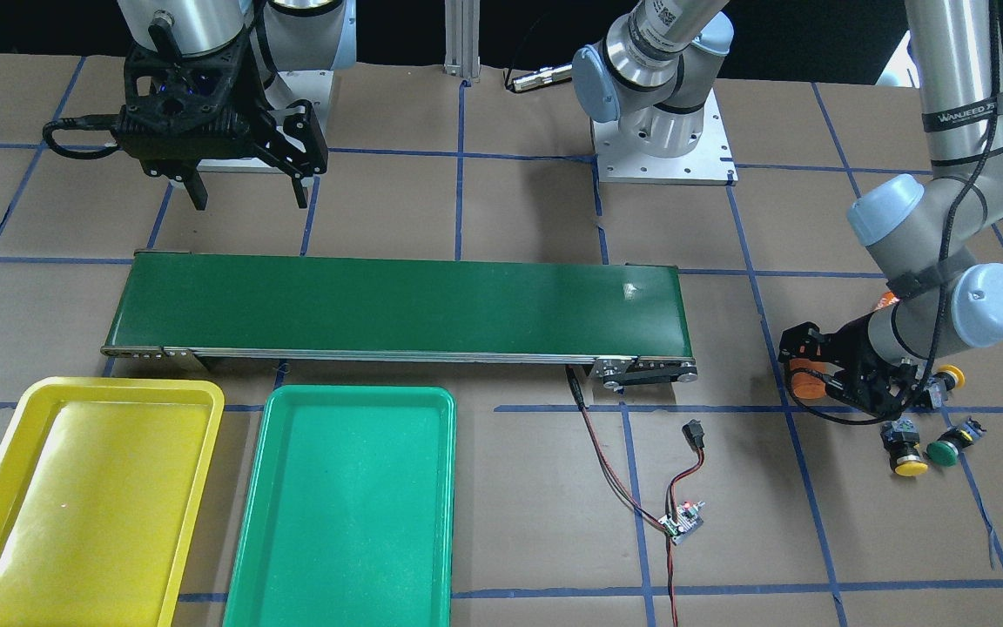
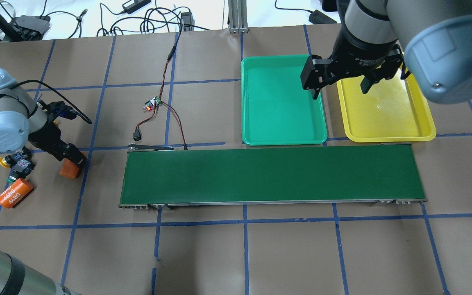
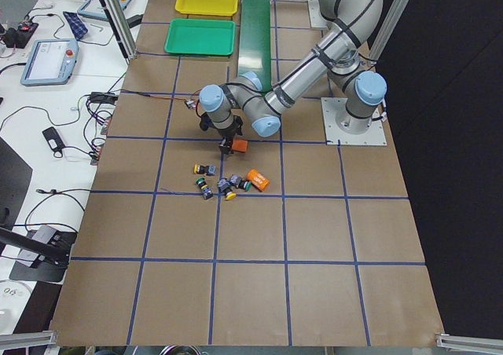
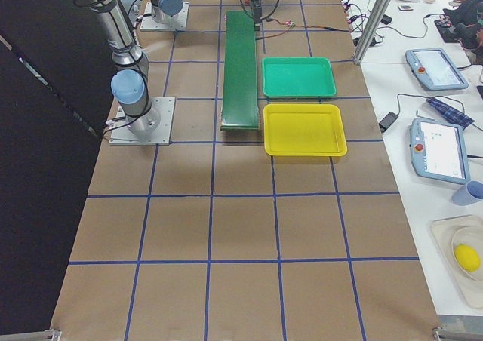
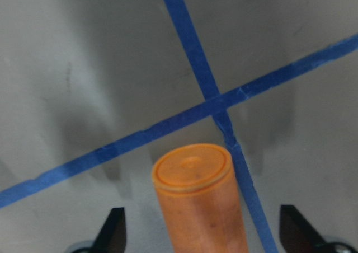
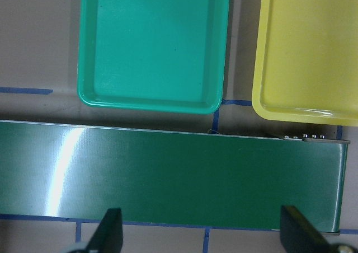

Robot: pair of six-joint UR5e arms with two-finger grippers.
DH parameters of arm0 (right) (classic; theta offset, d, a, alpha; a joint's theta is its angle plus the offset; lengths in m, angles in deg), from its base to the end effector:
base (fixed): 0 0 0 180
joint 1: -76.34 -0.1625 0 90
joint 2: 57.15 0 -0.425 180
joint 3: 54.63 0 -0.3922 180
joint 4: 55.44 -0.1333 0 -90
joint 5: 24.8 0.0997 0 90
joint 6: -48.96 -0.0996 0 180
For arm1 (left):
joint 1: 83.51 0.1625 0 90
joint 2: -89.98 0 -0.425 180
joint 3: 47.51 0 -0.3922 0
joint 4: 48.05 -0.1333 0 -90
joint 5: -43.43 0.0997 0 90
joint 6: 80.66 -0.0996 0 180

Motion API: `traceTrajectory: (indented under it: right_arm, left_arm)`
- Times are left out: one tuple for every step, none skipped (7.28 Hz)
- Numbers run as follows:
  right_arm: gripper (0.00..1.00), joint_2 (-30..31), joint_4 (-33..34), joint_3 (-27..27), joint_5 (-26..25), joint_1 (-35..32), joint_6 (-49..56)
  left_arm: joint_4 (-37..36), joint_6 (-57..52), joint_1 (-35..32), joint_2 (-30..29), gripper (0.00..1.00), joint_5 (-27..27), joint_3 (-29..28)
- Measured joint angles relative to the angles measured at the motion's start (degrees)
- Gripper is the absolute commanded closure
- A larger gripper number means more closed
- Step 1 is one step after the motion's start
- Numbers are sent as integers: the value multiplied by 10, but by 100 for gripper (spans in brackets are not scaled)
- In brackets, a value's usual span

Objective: Sort buttons by color to trays
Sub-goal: 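Grasp an orange cylinder with the left gripper and lift it, then lower the orange cylinder onto the belt start and open the left gripper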

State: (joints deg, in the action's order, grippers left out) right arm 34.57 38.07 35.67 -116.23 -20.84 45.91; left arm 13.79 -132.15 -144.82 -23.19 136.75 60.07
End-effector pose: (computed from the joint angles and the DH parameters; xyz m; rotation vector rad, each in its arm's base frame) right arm 0.1907 -0.4670 0.5064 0.1108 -3.1194 0.1373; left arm 0.1473 -0.5349 0.1784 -0.6081 -2.9667 -0.3121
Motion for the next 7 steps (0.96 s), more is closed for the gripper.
traceTrajectory:
  right_arm:
    - [0,0,0,0,1,-1,-1]
    - [0,-1,0,0,3,-1,-1]
    - [0,-1,0,0,4,-1,-1]
    - [0,-1,0,0,4,-1,-1]
    - [0,-1,0,0,3,0,-1]
    - [0,-1,0,1,3,1,0]
    - [0,0,-1,1,3,2,0]
  left_arm:
    - [-3,-2,-3,8,100,2,6]
    - [5,-4,-19,27,100,2,8]
    - [23,-11,-52,56,100,0,7]
    - [45,-21,-110,96,100,-1,5]
    - [61,-34,-169,131,100,-2,6]
    - [73,-49,-216,160,100,-3,8]
    - [86,-57,-244,183,100,-16,16]
